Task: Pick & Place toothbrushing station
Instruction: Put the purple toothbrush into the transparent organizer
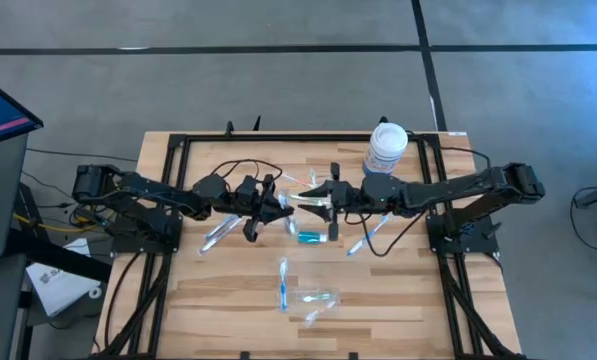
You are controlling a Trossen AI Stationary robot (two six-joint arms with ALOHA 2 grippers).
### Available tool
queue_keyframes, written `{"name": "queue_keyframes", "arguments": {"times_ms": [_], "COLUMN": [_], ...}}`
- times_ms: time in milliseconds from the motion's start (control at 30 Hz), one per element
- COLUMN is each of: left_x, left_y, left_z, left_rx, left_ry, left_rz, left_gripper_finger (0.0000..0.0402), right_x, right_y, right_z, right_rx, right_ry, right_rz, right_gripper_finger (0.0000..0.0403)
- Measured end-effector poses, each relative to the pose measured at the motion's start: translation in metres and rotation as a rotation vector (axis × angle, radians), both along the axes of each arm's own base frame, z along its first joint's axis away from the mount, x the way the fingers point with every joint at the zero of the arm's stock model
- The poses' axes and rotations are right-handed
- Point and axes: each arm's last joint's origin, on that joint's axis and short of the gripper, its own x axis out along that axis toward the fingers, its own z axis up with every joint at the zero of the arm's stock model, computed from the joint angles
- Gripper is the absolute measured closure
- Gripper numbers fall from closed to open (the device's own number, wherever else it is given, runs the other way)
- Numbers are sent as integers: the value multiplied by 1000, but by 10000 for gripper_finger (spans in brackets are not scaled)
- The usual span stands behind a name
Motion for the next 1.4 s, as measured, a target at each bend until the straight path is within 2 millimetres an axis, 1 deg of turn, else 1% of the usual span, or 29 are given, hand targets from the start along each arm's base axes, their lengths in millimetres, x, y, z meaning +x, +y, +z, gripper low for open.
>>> {"name": "queue_keyframes", "arguments": {"times_ms": [133,233,367,633,733,900,1067,1200,1400], "left_x": [-4,-5,-5,-15,-17,-18,-17,-17,-21], "left_y": [-4,-12,-25,-36,-41,-52,-72,-85,-98], "left_z": [4,4,4,19,22,21,13,7,7], "left_rx": [-18,-20,-18,13,22,18,17,35,48], "left_ry": [22,46,45,-26,-36,-34,-1,13,8], "left_rz": [-61,-90,-137,-172,-192,-233,-296,-275,-296], "left_gripper_finger": [386,386,386,386,386,385,385,385,385], "right_x": [-9,-12,-13,-13,-13,-13,-13,-13,-13], "right_y": [-1,-1,-2,-2,-2,-2,-2,-2,-2], "right_z": [4,3,1,-3,-4,-4,-4,-6,-6], "right_rx": [17,15,13,10,7,1,-2,-3,-2], "right_ry": [45,76,95,130,136,137,141,161,164], "right_rz": [-4,-5,-7,-8,-8,-7,-6,-6,-7], "right_gripper_finger": [285,289,296,304,304,305,305,305,305]}}
